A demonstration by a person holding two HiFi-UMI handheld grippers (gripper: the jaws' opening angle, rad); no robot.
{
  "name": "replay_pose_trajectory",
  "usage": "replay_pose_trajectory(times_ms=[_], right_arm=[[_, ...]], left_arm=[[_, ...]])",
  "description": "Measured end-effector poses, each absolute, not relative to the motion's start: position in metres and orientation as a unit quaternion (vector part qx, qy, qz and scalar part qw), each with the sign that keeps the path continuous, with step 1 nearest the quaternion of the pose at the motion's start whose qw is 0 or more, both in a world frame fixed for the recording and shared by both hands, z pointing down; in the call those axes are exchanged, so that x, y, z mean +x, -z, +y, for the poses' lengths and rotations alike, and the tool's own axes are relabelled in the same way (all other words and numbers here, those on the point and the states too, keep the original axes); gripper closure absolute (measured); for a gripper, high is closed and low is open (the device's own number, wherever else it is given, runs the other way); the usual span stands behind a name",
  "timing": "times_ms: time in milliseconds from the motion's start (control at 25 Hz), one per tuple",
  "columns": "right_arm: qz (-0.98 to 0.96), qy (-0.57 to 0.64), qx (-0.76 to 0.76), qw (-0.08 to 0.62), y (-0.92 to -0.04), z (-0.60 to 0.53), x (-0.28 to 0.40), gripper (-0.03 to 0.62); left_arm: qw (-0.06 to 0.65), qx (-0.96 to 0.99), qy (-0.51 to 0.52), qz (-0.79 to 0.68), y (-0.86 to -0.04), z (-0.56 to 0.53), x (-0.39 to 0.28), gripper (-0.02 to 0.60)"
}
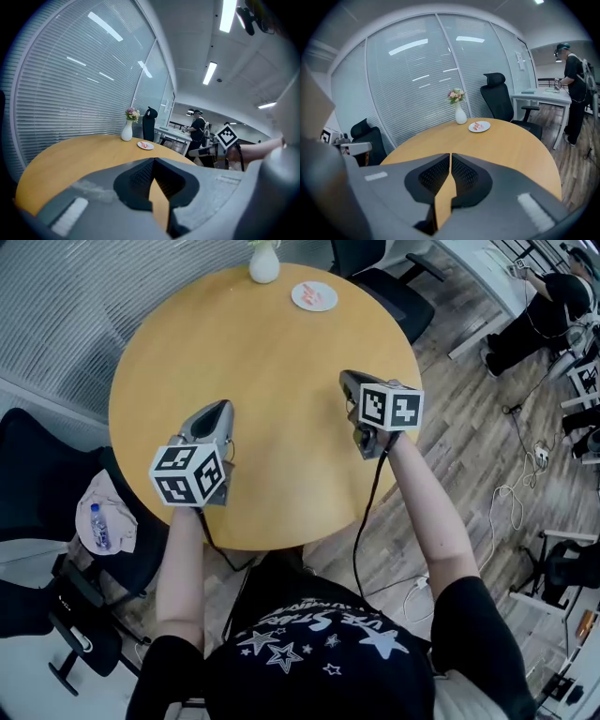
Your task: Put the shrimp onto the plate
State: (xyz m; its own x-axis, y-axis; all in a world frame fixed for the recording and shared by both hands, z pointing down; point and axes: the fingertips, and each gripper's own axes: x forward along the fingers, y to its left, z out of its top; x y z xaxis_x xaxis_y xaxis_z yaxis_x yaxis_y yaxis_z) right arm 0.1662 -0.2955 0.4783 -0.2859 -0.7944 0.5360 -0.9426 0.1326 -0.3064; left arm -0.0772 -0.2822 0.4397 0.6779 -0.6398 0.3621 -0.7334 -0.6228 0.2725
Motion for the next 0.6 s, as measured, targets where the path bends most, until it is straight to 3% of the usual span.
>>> replay_pose_trajectory(times_ms=[600], right_arm=[[-0.74, -0.291, 0.603, 0.072, -0.437, -0.133, 0.151, 0.592]], left_arm=[[0.188, 0.912, -0.11, -0.348, -0.417, -0.134, -0.074, 0.581]])
